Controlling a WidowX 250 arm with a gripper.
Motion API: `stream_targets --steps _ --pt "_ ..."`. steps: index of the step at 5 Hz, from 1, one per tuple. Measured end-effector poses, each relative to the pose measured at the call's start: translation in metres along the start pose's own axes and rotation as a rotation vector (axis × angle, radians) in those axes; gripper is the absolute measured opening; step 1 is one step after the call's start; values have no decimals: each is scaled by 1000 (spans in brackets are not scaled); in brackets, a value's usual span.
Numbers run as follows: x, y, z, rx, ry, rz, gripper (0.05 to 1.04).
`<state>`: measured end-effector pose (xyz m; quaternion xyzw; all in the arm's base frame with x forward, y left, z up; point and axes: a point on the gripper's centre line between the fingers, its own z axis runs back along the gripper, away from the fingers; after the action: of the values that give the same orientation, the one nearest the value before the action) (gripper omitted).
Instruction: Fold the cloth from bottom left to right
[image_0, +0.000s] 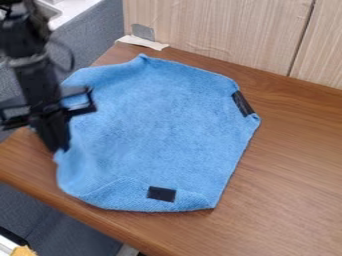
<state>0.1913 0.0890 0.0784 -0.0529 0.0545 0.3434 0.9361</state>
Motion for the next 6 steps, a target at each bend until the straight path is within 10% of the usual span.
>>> stream_targets --steps 3,6 --pt "46 -93 39 -88 13 5 56" --pt "82 -139 -15 -37 -13 -3 56"
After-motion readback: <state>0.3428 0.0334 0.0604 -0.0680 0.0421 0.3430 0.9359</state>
